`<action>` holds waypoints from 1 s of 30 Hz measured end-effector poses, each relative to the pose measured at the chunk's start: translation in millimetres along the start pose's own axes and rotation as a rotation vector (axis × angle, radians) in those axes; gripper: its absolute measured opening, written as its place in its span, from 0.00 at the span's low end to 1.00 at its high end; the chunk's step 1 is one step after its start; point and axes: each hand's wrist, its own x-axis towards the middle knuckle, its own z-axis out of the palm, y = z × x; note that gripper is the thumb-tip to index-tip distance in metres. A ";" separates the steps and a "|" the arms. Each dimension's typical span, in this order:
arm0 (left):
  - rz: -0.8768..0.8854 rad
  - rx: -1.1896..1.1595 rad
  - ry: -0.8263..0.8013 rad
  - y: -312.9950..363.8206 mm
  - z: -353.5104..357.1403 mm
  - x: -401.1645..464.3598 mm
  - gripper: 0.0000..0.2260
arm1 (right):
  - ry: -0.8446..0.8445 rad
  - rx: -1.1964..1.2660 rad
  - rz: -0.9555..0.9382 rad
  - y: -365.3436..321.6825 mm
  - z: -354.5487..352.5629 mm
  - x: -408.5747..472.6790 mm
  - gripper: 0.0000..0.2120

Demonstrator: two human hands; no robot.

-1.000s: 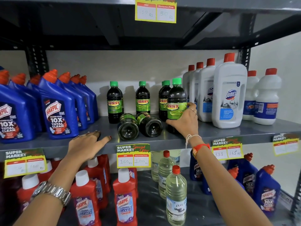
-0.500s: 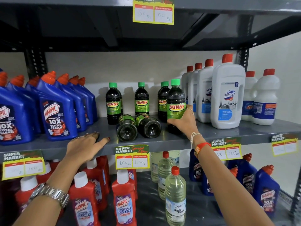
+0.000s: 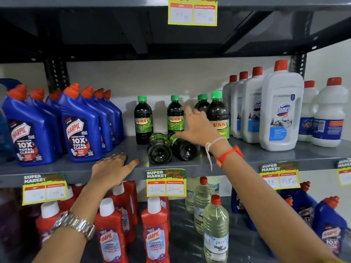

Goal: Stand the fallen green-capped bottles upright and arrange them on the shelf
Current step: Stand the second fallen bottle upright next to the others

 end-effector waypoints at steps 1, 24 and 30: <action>0.000 -0.005 -0.003 0.3 -0.8 -0.4 0.30 | -0.165 0.026 0.053 -2.3 1.7 7.8 0.38; 0.038 0.017 0.030 -1.8 2.4 1.0 0.32 | 0.238 0.348 0.436 2.0 -0.4 41.4 0.29; 0.019 0.012 0.022 -1.3 1.7 0.4 0.31 | 0.410 0.469 0.385 -5.9 -4.3 16.1 0.33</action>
